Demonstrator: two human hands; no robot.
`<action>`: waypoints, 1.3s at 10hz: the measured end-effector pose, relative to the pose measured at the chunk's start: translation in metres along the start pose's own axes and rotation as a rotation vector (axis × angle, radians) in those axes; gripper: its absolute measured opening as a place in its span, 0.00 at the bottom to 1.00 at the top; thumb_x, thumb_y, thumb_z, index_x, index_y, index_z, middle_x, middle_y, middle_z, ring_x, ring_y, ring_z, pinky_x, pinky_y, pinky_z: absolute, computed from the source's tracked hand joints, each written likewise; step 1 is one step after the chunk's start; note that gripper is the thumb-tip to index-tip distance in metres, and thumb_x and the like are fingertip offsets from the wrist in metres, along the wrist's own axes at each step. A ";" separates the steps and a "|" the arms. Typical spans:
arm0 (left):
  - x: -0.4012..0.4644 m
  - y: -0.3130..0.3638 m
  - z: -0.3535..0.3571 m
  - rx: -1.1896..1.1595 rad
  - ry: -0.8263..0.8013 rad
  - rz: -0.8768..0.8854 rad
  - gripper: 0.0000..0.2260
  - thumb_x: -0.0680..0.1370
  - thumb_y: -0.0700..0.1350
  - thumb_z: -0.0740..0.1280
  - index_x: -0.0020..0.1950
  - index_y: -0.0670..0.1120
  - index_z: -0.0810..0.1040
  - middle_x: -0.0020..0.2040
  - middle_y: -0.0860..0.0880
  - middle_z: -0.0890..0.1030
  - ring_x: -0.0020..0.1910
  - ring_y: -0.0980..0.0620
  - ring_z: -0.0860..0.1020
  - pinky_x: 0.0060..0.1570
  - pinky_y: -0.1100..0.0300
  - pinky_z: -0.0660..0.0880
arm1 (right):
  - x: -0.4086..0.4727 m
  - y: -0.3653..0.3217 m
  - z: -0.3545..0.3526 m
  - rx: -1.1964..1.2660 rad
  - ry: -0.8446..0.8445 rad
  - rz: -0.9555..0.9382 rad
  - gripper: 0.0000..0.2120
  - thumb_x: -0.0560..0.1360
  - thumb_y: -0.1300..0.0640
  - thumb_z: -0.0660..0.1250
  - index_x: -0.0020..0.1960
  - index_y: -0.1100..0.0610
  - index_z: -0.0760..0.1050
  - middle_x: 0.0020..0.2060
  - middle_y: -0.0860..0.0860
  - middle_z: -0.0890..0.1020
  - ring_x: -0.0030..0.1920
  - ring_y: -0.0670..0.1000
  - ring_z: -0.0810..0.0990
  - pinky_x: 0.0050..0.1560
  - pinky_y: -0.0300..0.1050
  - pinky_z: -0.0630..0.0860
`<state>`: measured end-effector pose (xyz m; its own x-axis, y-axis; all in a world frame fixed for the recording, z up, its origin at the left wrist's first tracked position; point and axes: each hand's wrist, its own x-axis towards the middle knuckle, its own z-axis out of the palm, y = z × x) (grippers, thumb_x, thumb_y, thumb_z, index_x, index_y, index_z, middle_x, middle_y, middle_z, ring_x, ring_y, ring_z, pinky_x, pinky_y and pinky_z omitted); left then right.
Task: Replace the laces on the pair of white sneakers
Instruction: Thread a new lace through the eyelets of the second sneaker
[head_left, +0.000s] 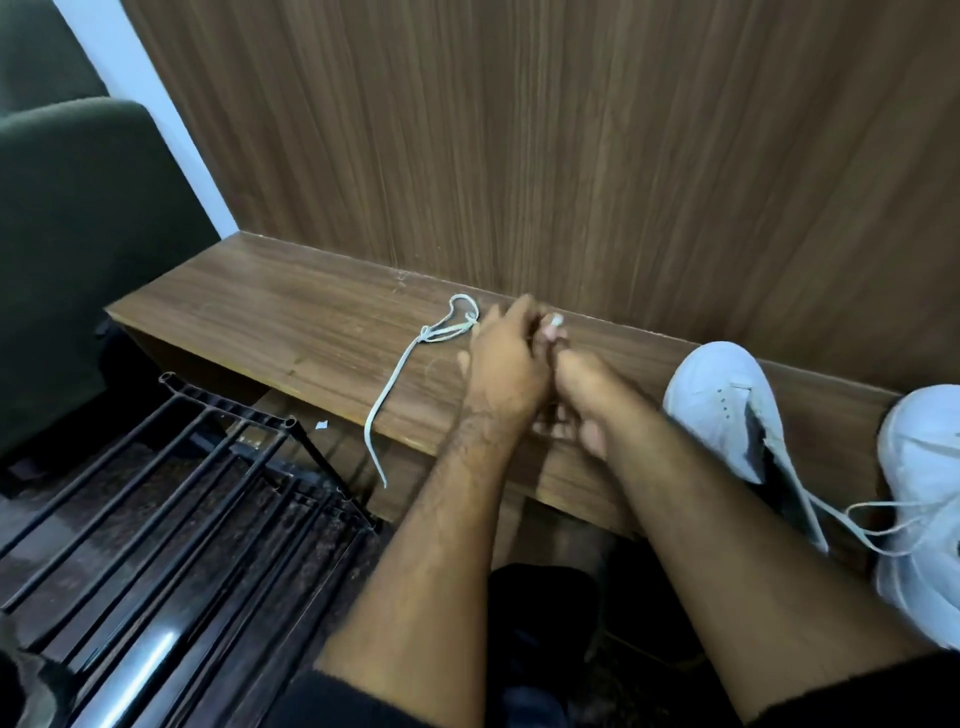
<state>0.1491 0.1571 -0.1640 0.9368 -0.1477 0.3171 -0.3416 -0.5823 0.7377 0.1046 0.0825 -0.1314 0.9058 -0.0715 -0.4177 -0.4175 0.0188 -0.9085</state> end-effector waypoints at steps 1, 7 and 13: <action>-0.021 0.051 0.008 -0.161 -0.036 0.309 0.03 0.78 0.48 0.66 0.50 0.53 0.78 0.52 0.50 0.76 0.54 0.46 0.75 0.55 0.44 0.72 | 0.004 0.017 -0.030 0.631 -0.336 -0.301 0.15 0.76 0.43 0.66 0.48 0.52 0.85 0.45 0.47 0.87 0.51 0.49 0.84 0.56 0.41 0.79; -0.027 0.079 0.045 -0.685 0.053 -0.391 0.08 0.81 0.37 0.63 0.42 0.45 0.73 0.23 0.52 0.76 0.22 0.55 0.73 0.35 0.57 0.76 | -0.047 -0.018 -0.220 0.528 1.107 -0.439 0.11 0.75 0.63 0.61 0.46 0.55 0.82 0.36 0.48 0.78 0.35 0.48 0.76 0.35 0.39 0.72; -0.048 0.102 0.067 0.086 -0.743 -0.220 0.12 0.81 0.53 0.67 0.44 0.46 0.77 0.37 0.50 0.79 0.33 0.55 0.72 0.30 0.60 0.66 | -0.078 0.040 -0.227 -1.079 0.398 -0.131 0.07 0.79 0.53 0.66 0.52 0.53 0.81 0.46 0.51 0.84 0.47 0.53 0.81 0.51 0.47 0.78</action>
<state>0.0746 0.0517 -0.1437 0.7974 -0.5011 -0.3363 -0.1637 -0.7160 0.6787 0.0009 -0.1378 -0.1323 0.9398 -0.3223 -0.1131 -0.3406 -0.8593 -0.3816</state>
